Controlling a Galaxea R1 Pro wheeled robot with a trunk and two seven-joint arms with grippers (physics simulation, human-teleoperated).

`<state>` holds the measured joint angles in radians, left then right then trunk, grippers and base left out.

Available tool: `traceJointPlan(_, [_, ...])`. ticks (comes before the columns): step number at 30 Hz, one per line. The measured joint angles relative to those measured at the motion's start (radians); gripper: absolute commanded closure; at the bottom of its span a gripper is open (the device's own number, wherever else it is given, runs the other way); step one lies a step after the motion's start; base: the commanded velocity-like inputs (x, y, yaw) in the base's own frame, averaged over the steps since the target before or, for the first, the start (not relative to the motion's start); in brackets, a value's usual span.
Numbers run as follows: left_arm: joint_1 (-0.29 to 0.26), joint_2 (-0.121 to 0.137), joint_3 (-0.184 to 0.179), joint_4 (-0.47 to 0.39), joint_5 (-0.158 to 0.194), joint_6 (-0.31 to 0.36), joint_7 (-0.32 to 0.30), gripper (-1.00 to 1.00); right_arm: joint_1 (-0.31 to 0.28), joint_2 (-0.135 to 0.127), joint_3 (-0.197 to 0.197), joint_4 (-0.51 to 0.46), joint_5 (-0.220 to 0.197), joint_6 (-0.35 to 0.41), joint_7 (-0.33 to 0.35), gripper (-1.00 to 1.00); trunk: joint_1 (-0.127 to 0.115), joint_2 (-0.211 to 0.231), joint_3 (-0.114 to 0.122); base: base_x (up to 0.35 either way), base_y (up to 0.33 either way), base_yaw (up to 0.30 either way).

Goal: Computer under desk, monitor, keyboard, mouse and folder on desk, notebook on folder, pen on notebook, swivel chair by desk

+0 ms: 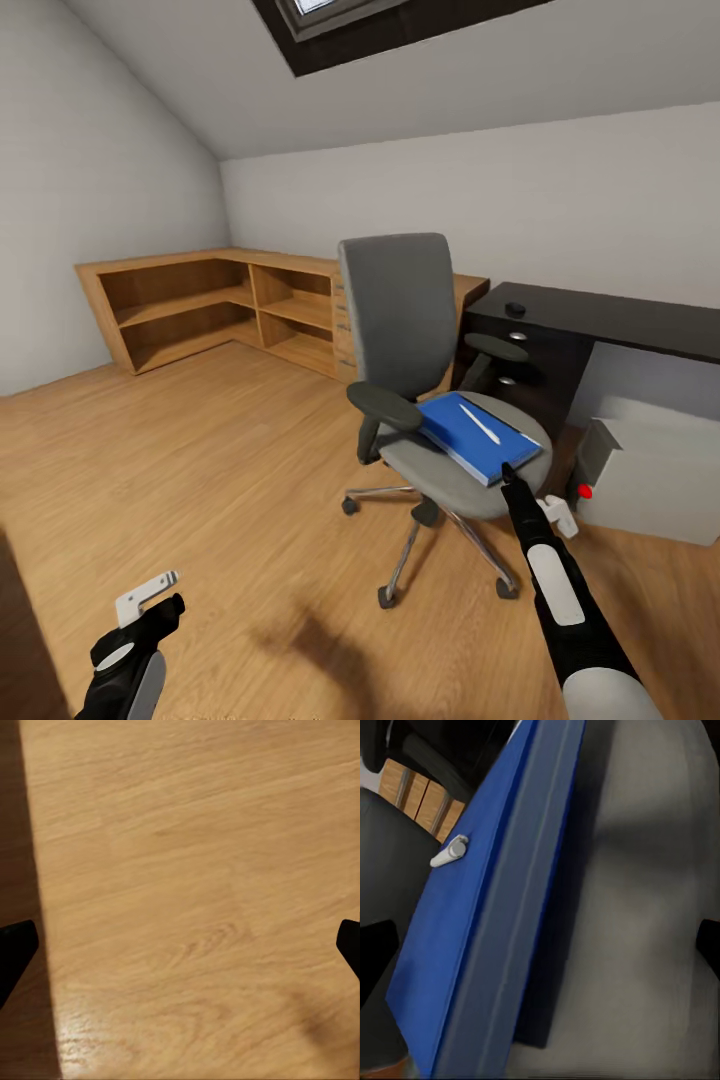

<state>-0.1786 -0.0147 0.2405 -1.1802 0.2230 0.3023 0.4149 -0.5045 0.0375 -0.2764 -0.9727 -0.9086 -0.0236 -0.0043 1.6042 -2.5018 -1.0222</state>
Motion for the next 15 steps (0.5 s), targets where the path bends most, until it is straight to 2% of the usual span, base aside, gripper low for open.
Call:
traceJointPlan(5, [0.0,0.0,0.0,0.0,0.0,0.0,0.0,-1.0,0.0,0.0,0.002,-0.001,-0.003,0.0,0.002,-1.0,0.0,0.0,0.0,0.0,0.0,0.188])
traceJointPlan(15, [0.0,0.0,0.0,0.001,0.0,0.0,0.0,-1.0,0.002,-0.001,0.002,-0.008,0.002,-0.003,0.003,-1.0,0.0,0.0,0.0,0.0,0.0,0.017])
